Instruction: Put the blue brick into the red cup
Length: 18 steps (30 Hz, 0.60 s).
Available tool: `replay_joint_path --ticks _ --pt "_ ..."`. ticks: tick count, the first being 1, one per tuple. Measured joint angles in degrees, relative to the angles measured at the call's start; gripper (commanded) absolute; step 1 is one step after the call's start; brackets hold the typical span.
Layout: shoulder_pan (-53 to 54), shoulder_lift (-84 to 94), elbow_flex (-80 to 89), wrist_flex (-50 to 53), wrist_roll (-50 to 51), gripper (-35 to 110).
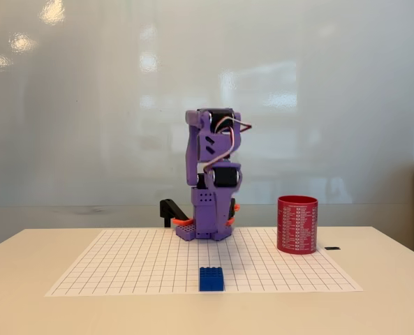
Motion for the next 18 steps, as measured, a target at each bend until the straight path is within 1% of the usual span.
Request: replay_joint_path --ticks 6,12,18 --pt "1.23 -8.70 -0.35 -5.19 0.26 -1" --pt "1.49 -10.55 -2.11 -11.69 0.97 -1" --pt "0.18 -10.55 -4.22 -13.36 -3.25 -1"
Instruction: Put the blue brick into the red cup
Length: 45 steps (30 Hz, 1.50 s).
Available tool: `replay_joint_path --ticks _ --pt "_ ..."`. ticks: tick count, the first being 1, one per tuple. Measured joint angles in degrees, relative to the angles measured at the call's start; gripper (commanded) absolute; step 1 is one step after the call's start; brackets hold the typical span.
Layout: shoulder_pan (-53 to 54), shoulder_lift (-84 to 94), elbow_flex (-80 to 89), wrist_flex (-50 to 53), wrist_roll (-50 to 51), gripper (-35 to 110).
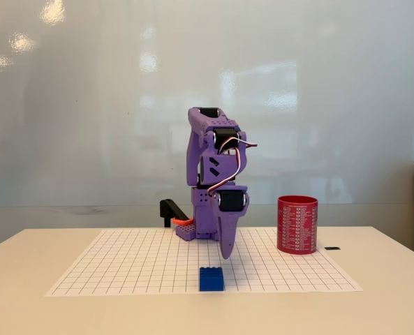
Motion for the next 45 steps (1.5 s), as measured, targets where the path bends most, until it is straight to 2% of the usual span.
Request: replay_joint_path --ticks 8,16,25,34,45 --pt "2.20 0.00 0.09 -0.09 -5.01 -1" --pt "9.05 9.05 8.09 -2.99 4.13 -1" --pt "8.44 10.11 8.26 -1.23 9.40 -1" --pt "7.82 -2.72 7.29 2.29 7.21 -1" --pt "5.63 -4.39 0.18 5.54 5.10 0"
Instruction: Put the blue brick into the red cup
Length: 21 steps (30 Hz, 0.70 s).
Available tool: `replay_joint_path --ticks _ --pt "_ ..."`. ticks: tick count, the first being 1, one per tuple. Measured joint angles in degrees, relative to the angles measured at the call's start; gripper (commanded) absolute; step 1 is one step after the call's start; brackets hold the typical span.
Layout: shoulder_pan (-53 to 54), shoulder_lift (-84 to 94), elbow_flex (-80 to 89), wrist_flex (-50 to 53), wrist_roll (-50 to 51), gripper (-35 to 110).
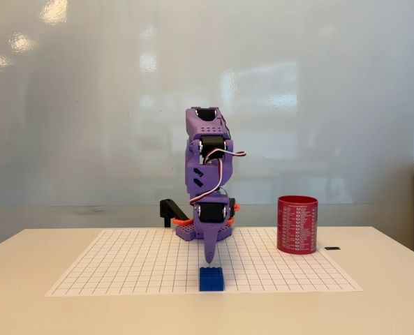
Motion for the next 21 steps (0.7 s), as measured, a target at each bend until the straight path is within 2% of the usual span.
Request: replay_joint_path --ticks 7,10,12,21 --pt "-1.58 -1.76 -2.64 1.32 -0.09 1" --pt "-2.02 -1.85 -2.64 1.32 -2.29 51" --pt "-2.81 -1.85 -2.64 2.37 -4.48 62" --pt "-1.93 -1.85 -2.64 3.16 -6.94 64"
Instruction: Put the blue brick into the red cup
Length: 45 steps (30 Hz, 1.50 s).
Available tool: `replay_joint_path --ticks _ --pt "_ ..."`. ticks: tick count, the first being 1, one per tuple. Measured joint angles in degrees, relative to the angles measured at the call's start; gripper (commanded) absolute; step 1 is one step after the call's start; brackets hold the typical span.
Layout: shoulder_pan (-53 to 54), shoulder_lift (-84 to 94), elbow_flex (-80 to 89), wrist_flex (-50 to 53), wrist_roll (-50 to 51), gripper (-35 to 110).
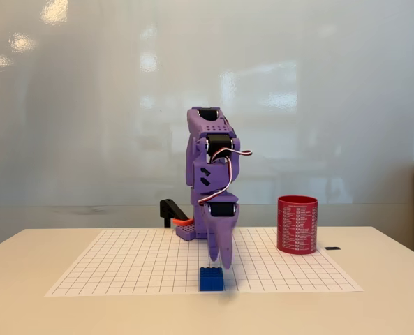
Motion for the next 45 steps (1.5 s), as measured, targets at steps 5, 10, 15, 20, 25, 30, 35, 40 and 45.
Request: replay_joint_path --ticks 5,10,15,20,25,30,35,40,45 --pt "0.18 0.00 0.00 -2.20 4.04 63" --pt "3.60 -5.27 0.00 -5.10 13.27 63" --pt "3.69 -7.03 0.00 -4.48 14.85 34" --pt "3.78 -7.12 0.00 -3.52 12.39 23" --pt "3.78 -7.12 0.00 -5.01 10.55 0" --pt "3.43 -7.12 0.00 -4.22 9.49 -1" --pt "3.43 -7.12 0.00 -4.57 8.61 -1" --pt "3.43 -5.71 0.44 -8.00 8.17 -1" --pt "5.01 4.57 0.44 -10.28 4.48 -1"
